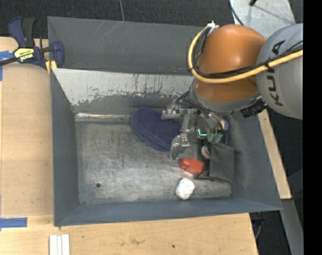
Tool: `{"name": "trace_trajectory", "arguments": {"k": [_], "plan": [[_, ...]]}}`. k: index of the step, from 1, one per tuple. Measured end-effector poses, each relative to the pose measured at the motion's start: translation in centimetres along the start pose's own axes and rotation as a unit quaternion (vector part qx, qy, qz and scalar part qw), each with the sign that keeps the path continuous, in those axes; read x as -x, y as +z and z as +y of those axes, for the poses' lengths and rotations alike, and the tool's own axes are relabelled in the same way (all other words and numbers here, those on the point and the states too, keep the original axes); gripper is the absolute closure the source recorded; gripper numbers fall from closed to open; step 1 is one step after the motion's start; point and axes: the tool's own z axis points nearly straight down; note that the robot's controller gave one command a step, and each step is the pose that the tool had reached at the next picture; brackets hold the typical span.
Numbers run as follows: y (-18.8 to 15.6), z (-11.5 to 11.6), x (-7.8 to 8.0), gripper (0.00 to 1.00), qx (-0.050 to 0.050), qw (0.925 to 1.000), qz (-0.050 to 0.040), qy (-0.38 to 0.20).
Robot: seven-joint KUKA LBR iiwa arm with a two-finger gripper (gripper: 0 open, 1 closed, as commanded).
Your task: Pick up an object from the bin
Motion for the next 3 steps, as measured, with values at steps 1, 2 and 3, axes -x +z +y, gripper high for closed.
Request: {"name": "trace_trajectory", "arguments": {"k": [1, 2, 3], "plan": [[12.73, -2.99, 4.86, 0.0, 0.001, 0.9979, -0.0039, -0.065], [12.09, -2.92, 5.15, 1.0, 0.0, 0.9979, -0.01, -0.064], [12.45, -3.03, 4.71, 0.0, 0.0, 0.9979, -0.0015, -0.065]]}}
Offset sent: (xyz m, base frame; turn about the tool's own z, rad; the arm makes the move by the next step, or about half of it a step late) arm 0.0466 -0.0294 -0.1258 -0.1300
